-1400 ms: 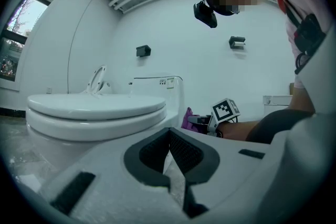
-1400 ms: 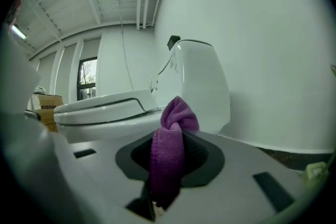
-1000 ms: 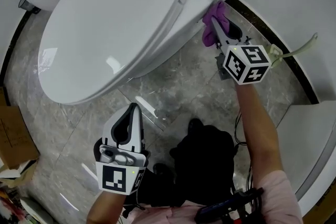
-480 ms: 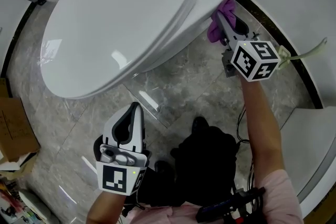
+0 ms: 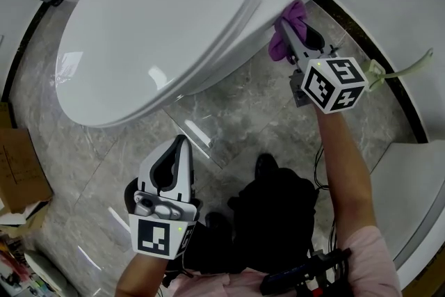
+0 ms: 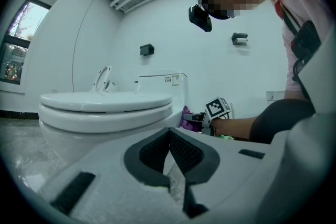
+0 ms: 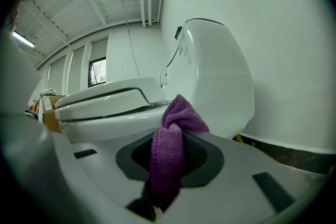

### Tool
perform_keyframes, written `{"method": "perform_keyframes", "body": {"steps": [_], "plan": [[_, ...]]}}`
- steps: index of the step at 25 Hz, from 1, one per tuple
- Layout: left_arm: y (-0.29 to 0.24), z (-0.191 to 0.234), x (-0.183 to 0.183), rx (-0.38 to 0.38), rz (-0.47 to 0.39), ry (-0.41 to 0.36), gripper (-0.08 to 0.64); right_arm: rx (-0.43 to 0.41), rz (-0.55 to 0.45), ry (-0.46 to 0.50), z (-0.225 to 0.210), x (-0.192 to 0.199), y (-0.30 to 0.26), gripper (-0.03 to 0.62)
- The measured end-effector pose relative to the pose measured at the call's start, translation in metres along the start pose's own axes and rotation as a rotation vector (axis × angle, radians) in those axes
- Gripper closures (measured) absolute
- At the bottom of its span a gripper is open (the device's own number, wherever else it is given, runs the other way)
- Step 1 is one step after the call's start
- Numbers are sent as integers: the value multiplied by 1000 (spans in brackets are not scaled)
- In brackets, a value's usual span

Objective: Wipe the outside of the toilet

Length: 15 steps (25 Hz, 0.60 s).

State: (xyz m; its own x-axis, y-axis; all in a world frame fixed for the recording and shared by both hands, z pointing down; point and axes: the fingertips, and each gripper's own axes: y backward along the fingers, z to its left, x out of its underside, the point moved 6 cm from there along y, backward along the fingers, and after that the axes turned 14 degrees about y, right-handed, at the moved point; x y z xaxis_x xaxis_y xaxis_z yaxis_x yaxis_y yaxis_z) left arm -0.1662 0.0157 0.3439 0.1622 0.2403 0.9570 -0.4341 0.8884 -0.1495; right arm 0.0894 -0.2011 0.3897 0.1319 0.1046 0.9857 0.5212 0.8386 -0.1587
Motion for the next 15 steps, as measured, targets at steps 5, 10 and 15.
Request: {"method": "perform_keyframes", "body": {"steps": [5,10,15], "plan": [[4,2,2,-5,-7,-2,552,-20,1,1,11,2,1,511],[9,10,0,-25,-18,-10,552,-36,5,5,21,3,2,511],[13,14,0,-37,-25,-10,552,-53,11,12,32,3,4,511]]}}
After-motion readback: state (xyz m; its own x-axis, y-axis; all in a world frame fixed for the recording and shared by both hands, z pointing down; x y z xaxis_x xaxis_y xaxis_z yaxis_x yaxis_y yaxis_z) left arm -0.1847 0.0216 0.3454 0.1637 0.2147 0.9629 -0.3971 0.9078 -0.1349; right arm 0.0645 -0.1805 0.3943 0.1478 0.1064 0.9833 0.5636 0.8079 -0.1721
